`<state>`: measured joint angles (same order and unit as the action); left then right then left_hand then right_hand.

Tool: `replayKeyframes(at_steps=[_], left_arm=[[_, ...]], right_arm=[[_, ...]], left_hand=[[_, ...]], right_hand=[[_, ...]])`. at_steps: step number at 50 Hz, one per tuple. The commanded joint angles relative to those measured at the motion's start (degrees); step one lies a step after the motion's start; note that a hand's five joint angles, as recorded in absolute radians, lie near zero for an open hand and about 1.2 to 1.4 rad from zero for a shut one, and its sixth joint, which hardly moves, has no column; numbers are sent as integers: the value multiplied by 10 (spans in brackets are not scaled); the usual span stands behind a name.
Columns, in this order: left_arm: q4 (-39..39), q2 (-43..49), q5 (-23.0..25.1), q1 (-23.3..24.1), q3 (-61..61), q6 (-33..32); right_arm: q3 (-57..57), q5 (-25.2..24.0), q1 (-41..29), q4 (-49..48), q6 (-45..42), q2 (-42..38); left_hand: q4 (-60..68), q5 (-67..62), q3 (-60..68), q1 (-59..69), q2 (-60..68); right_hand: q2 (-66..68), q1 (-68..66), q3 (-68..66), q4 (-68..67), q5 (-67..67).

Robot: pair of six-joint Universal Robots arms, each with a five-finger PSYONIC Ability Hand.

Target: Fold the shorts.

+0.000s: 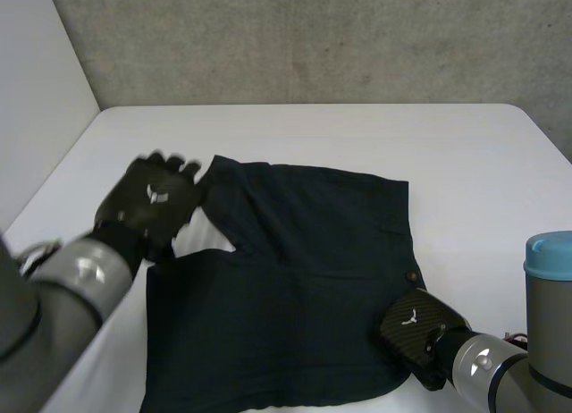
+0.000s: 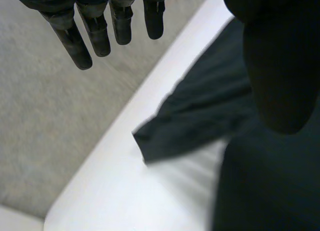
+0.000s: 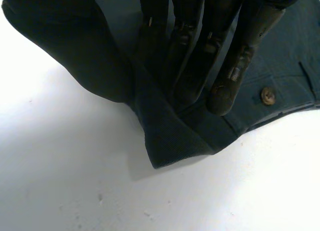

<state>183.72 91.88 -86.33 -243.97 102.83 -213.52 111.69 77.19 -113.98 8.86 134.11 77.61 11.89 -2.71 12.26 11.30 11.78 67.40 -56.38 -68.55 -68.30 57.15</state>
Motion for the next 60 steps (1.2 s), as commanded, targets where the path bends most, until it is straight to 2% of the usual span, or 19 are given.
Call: replayKeyframes(at_steps=[1,6,13,16,27,35,41,43,46,50,54,60], left_arm=[[93,130,144,-60,-74,0],[99,264,168,-68,-177,0],[91,389,184,-68,-292,-1],[84,432,227,-72,-339,2],[34,512,242,-76,-444,12],[-13,543,239,-77,-492,11],[-20,543,239,-78,-497,7],[-20,543,238,-78,-497,6],[-20,543,230,-78,-497,6],[-20,538,204,-78,-491,4],[-30,525,162,-73,-466,-11],[-50,451,68,-68,-367,-53]], right_arm=[[0,0,0,-20,16,-1],[3,0,1,-30,18,-3],[9,0,1,-45,20,-6],[9,0,1,-46,20,-11],[12,0,1,-52,20,-17],[12,1,2,-53,20,-17],[12,1,7,-55,20,-18],[12,1,8,-55,20,-18],[13,1,8,-55,20,-17],[14,2,8,-55,20,-17],[15,1,9,-56,20,-16],[16,1,8,-55,20,-16]], left_hand=[[86,-77,82,92,87],[160,-151,156,165,161],[232,-224,228,238,233],[282,-274,279,288,284],[303,-295,299,309,304],[486,-478,482,492,487],[565,-557,561,571,566],[632,-624,628,638,633],[681,-673,677,687,682],[681,-673,677,687,682],[681,-673,677,687,682],[681,-673,677,687,682]], right_hand=[[126,-236,-115,-117,128],[126,-236,-115,-117,128],[126,-236,-115,-117,128],[126,-236,-115,-117,128],[126,-236,-115,-117,128],[126,-236,-115,-117,128],[126,-236,-115,-117,128],[126,-236,-115,-117,128],[126,-236,-115,-117,128],[126,-236,-115,-117,128],[126,-236,-115,-117,128],[126,-236,-115,-117,128]])
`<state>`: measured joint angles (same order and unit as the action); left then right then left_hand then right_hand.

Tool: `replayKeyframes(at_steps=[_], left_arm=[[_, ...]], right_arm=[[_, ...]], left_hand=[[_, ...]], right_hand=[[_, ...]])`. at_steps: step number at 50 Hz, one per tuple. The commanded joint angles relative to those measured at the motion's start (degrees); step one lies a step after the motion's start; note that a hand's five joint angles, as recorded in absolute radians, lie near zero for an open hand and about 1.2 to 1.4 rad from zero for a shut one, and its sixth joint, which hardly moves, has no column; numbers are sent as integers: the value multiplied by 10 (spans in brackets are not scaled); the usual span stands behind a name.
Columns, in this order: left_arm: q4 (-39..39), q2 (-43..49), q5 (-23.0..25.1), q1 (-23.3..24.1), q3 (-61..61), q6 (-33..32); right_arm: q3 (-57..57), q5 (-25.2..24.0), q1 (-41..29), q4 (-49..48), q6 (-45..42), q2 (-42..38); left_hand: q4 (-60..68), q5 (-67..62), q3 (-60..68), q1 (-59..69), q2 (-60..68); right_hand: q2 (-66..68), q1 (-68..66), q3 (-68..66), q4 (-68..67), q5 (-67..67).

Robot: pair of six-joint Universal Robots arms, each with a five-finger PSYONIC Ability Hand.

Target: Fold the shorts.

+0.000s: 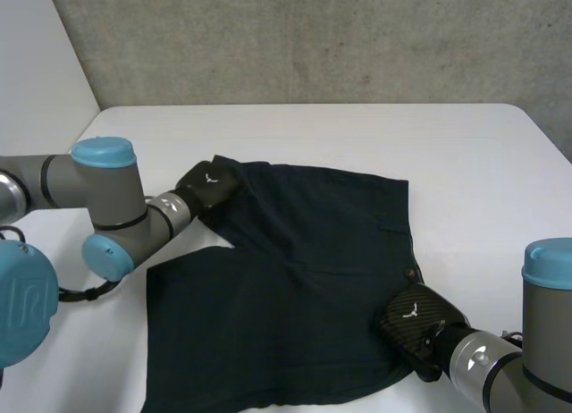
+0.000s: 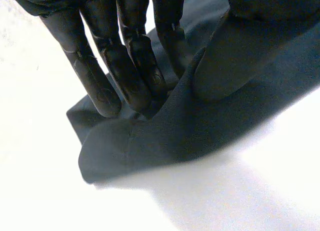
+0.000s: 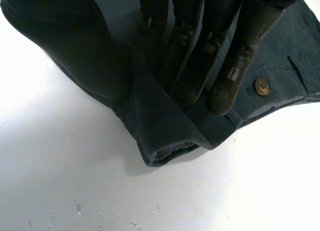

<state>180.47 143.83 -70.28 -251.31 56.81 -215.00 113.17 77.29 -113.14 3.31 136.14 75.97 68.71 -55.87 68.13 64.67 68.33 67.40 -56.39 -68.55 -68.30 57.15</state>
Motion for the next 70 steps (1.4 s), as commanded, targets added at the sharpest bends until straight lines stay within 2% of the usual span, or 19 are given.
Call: replayKeyframes(at_steps=[1,3,8,14,18,22,25,26,29,36,44,53,60,62,63,65,70], left_arm=[[-18,-78,-102,6,106,-38],[-17,-104,-124,10,141,-35],[-16,-137,-137,32,187,-7],[-18,-139,-197,39,199,39],[-18,-137,-232,38,200,42],[-15,-139,-245,37,205,44],[-13,-143,-244,37,210,45],[-11,-150,-242,37,211,45],[9,-168,-240,36,214,49],[34,-200,-225,32,230,59],[35,-200,-169,31,233,60],[31,-162,-163,25,206,51],[17,-135,-173,25,191,42],[17,-131,-176,24,192,35],[17,-130,-180,21,194,30],[17,-130,-182,16,197,27],[17,-130,-190,5,204,27]], right_arm=[[2,0,-1,0,0,1],[2,0,-1,0,0,1],[3,0,-1,0,0,1],[7,0,-2,0,0,1],[8,0,-1,0,0,1],[8,0,-1,0,0,1],[10,0,-1,0,0,1],[10,-1,-1,0,0,1],[10,0,-1,-1,0,1],[11,-1,-1,-1,0,1],[11,-1,-2,-1,0,1],[12,-1,-4,-1,0,1],[12,-1,-2,-1,0,1],[12,-1,-3,-1,0,1],[12,-1,-3,-1,0,1],[12,-1,-4,-1,0,1],[12,-1,-5,-1,0,1]], left_hand=[[113,-141,119,153,117],[113,-141,119,153,117],[113,-141,119,153,117],[113,-141,119,153,117],[113,-141,119,153,117],[113,-141,119,153,117],[85,-113,91,125,89],[-27,-1,-21,13,-23],[-169,141,-163,-129,-165],[-190,161,-184,-149,-186],[-274,245,-268,-233,-270],[-307,279,-302,-267,-304],[-276,247,-270,-235,-272],[-165,137,-159,-125,-161],[-26,-2,-20,14,-22],[89,-117,95,129,93],[113,-141,119,153,117]], right_hand=[[126,-236,-115,-117,128],[126,-236,-115,-117,128],[126,-236,-115,-117,128],[126,-236,-115,-117,128],[126,-236,-115,-117,128],[126,-236,-115,-117,128],[126,-236,-115,-117,128],[126,-236,-115,-117,128],[126,-236,-115,-117,128],[126,-236,-115,-117,128],[126,-236,-115,-117,128],[126,-236,-115,-117,128],[126,-236,-115,-117,128],[126,-236,-115,-117,128],[126,-236,-115,-117,128],[126,-236,-115,-117,128],[126,-236,-115,-117,128]])
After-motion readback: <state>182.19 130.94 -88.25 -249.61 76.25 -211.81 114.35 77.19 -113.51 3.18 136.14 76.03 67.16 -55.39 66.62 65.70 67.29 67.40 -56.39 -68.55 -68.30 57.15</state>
